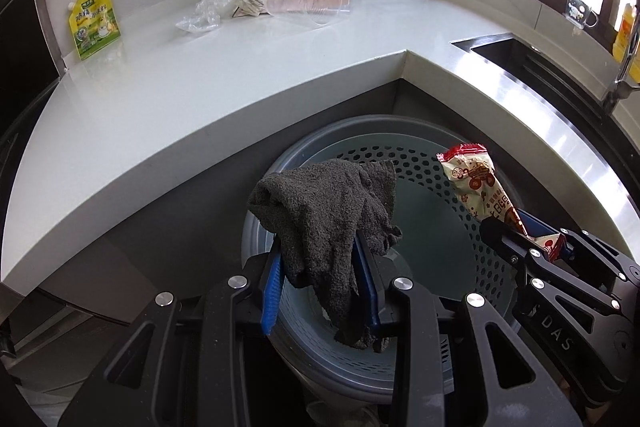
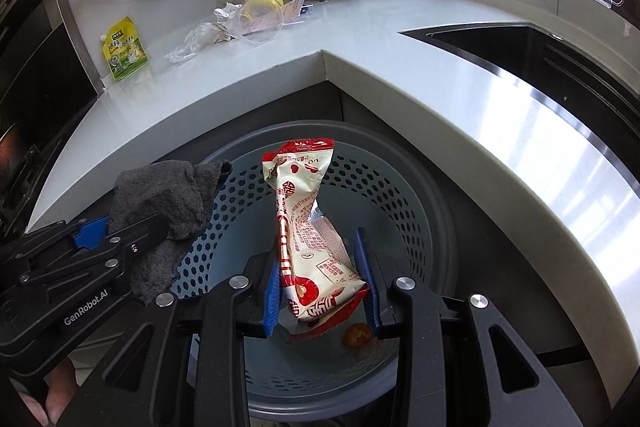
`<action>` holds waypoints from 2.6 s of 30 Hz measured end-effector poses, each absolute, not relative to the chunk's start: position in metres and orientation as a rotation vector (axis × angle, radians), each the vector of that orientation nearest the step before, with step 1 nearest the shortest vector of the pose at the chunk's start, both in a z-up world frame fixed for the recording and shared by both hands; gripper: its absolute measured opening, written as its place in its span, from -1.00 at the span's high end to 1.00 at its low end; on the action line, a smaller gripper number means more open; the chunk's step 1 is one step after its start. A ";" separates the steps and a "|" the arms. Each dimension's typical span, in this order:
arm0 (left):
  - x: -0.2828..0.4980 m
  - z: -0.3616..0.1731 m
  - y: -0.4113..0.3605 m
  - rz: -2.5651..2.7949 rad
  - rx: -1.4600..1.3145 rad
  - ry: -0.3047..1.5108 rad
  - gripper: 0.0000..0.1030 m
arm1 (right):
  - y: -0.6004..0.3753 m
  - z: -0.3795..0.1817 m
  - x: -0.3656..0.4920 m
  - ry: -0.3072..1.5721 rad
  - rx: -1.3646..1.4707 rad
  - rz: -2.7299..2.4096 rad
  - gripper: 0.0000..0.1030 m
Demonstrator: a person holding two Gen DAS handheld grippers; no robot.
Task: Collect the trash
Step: 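Open both grippers to drop the cloth and wrapper into the basket, then move both tools back over the counter toward the plastic bag and cup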
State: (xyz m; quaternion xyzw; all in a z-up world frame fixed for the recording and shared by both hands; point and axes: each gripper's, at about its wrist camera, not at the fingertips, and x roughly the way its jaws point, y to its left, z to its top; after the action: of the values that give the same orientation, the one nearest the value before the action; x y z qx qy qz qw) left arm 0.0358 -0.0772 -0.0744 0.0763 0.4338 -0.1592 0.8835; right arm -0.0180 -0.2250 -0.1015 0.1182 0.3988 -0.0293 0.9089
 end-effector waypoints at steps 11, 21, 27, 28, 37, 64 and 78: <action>0.037 -0.079 -0.079 -0.327 0.171 0.914 0.32 | -0.229 -0.110 -0.017 0.842 0.261 -0.060 0.38; 0.038 -0.077 -0.073 -0.295 0.155 0.903 -0.10 | -0.238 -0.108 -0.021 0.813 0.267 -0.108 -0.08; 0.039 -0.078 -0.072 -0.292 0.152 0.905 -0.17 | -0.239 -0.109 -0.021 0.818 0.267 -0.109 -0.08; 0.039 -0.078 -0.072 -0.291 0.151 0.904 -0.19 | -0.239 -0.108 -0.021 0.818 0.266 -0.108 -0.08; 0.039 -0.077 -0.070 -0.289 0.147 0.902 -0.20 | -0.239 -0.106 -0.023 0.809 0.272 -0.112 -0.08; 0.042 -0.033 -0.052 -0.280 0.104 0.796 -0.37 | -0.242 -0.076 -0.024 0.727 0.258 -0.121 -0.15; 0.071 -0.015 -0.039 -0.251 0.072 0.744 -0.57 | -0.238 -0.060 0.009 0.685 0.236 -0.079 -0.20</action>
State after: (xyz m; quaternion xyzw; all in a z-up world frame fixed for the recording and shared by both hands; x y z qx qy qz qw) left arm 0.0708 -0.0389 -0.0149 0.0350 0.3624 -0.1224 0.9233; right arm 0.0090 -0.2376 -0.0600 0.1154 0.3351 -0.0388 0.9343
